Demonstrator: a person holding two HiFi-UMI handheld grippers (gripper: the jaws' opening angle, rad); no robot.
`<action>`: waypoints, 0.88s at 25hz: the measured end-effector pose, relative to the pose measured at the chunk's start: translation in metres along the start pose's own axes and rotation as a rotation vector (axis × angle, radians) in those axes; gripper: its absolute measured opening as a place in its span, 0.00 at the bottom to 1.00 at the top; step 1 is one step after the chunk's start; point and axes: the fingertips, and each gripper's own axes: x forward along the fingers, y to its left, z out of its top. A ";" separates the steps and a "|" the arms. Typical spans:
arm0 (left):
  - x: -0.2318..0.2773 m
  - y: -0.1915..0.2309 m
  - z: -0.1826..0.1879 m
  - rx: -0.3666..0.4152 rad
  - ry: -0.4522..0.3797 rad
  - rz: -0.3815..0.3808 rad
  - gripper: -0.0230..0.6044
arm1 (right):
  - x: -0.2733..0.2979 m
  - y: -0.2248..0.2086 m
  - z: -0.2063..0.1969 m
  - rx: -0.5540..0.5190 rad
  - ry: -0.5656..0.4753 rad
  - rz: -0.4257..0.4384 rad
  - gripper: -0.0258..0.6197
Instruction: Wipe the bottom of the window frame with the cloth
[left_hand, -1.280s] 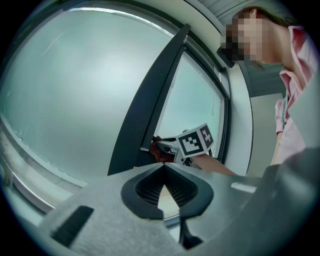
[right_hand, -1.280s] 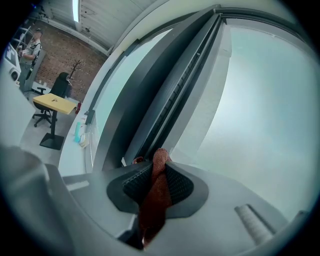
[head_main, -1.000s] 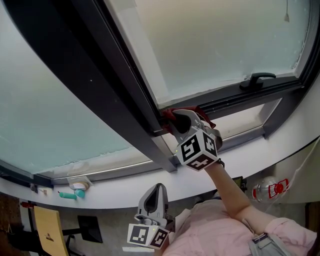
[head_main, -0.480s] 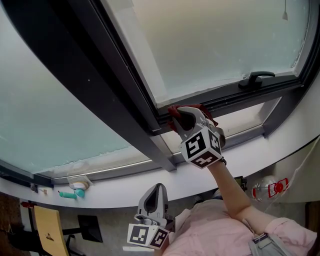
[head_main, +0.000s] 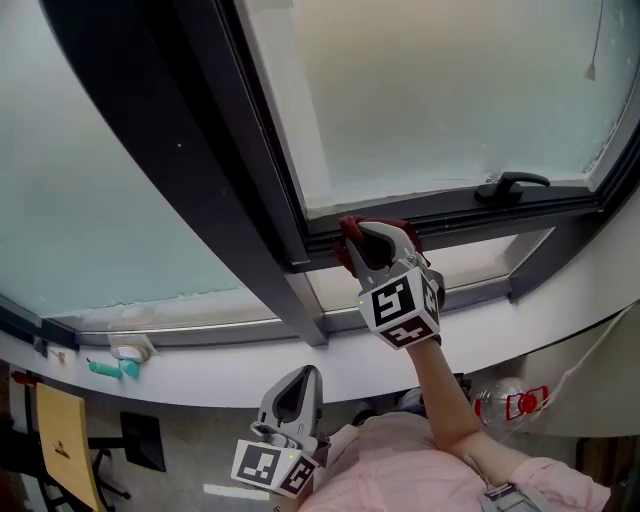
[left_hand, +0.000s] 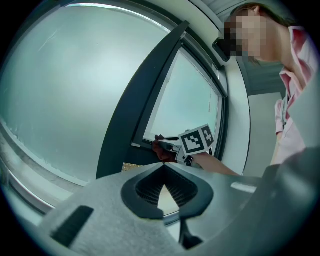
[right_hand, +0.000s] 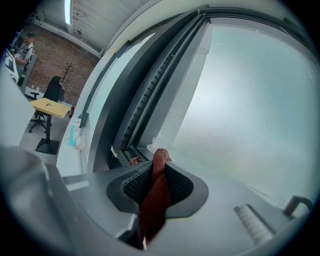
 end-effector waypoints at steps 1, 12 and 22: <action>0.003 -0.002 -0.001 -0.002 -0.001 -0.001 0.03 | -0.001 -0.001 -0.001 -0.003 -0.001 0.006 0.15; 0.045 -0.027 -0.001 0.023 0.012 -0.059 0.03 | -0.003 -0.004 -0.001 -0.014 -0.034 0.064 0.15; 0.077 -0.033 0.005 0.023 0.002 -0.078 0.03 | -0.003 -0.004 0.000 0.032 -0.038 0.111 0.15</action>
